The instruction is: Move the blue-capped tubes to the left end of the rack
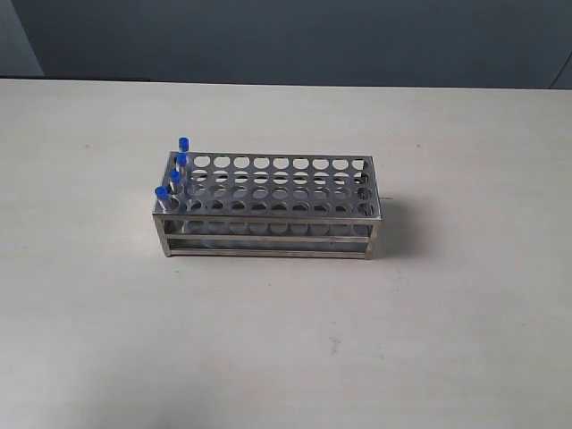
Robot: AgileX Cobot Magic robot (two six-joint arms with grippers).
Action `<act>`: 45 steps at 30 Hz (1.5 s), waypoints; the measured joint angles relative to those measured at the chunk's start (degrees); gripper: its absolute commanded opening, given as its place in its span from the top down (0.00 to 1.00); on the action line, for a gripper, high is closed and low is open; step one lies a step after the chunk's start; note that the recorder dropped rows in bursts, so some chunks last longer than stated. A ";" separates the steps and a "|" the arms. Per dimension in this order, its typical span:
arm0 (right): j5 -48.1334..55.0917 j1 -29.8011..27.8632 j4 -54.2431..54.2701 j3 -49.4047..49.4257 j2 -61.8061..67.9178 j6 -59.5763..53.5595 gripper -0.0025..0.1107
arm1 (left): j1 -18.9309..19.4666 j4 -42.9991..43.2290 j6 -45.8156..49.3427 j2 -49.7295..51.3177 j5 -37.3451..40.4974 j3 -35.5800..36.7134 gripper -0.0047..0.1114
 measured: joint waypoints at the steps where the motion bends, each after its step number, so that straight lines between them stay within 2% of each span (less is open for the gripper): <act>1: 0.00 0.00 -1.34 1.63 -1.93 1.71 0.98 | 0.00 0.00 0.00 0.00 0.00 0.00 0.95; 9: 0.50 0.00 -5.94 13.46 -16.41 12.27 0.98 | 0.00 0.00 0.00 0.00 0.00 0.00 0.95; 15: 0.65 0.00 -3.58 13.96 -22.46 13.00 0.98 | 0.00 0.00 0.00 0.00 0.00 0.00 0.95; 20: 0.52 0.00 -5.92 14.79 -25.30 13.00 0.98 | 0.00 0.00 0.00 0.00 0.00 0.00 0.95; 24: 0.44 0.00 -12.73 22.65 -29.16 16.07 0.98 | 0.00 0.00 0.00 0.00 0.00 0.00 0.95; 26: -3.10 -0.93 -15.52 30.46 -33.12 16.48 0.98 | 0.00 0.00 0.00 0.00 0.00 0.00 0.95; 27: -10.10 -4.19 -16.06 38.14 -36.18 16.25 0.98 | 0.00 0.00 0.00 0.00 0.00 0.00 0.95; 28: -14.30 -6.09 -16.21 41.69 -37.36 16.13 0.98 | 0.00 0.00 0.00 0.00 0.00 0.00 0.95; 29: -23.52 -11.85 -15.07 51.51 -40.08 16.05 0.98 | 0.00 0.00 0.00 0.00 0.00 0.00 0.95; 32: -42.41 -25.23 -4.58 74.67 -45.40 16.05 0.98 | 0.00 0.00 0.00 0.00 0.00 0.00 0.95; 35: -55.89 -34.67 6.66 92.43 -52.45 16.05 0.98 | 0.00 0.00 0.00 0.00 0.00 0.00 0.95; 38: -58.29 -42.28 10.19 101.47 -62.21 15.32 0.98 | 0.00 0.00 0.00 0.00 0.00 0.00 0.95; 45: -51.00 -53.46 12.05 103.06 -74.96 3.80 0.98 | 0.00 0.00 0.00 0.00 0.00 0.00 0.95</act>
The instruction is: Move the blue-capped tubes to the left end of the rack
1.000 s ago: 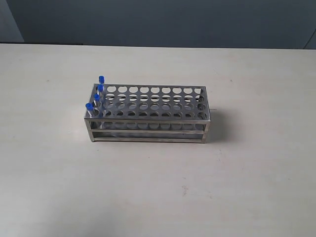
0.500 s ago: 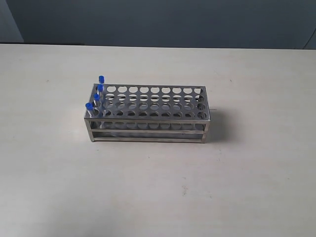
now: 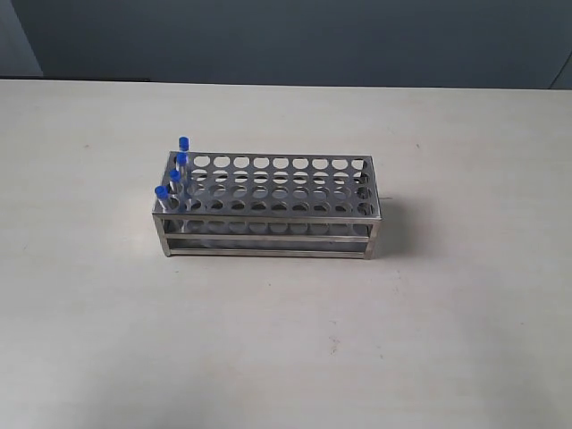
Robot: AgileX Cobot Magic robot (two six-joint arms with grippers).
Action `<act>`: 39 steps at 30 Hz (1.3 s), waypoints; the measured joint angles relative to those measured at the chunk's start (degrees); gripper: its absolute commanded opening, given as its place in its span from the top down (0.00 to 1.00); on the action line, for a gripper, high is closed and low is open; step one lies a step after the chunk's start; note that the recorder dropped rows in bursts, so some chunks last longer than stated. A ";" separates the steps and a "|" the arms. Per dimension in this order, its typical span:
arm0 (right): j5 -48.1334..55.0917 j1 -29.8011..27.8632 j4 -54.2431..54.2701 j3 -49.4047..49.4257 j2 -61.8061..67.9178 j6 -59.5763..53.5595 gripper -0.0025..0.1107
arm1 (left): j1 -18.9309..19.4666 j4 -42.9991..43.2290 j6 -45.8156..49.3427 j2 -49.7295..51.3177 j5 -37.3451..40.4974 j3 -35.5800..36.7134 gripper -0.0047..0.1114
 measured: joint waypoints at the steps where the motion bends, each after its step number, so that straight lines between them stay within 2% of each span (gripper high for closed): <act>1: 0.92 -1.28 0.16 0.00 -1.40 -1.68 0.98 | 0.00 0.00 0.00 0.00 0.00 0.00 0.95; 4: 2.13 -4.07 0.41 1.12 -5.25 -4.94 0.98 | 0.00 0.00 0.00 0.00 0.00 0.00 0.95; 9: 2.89 -5.56 0.04 4.95 -10.11 -6.24 0.98 | 0.00 0.00 0.00 0.00 0.00 0.00 0.95; 16: 2.89 -5.66 0.04 9.32 -10.35 -6.37 0.98 | 0.00 0.00 0.00 0.00 0.00 0.00 0.95; 39: 2.89 -5.66 0.04 9.54 -10.38 -6.37 0.98 | 0.00 0.00 0.00 0.00 0.00 0.00 0.95</act>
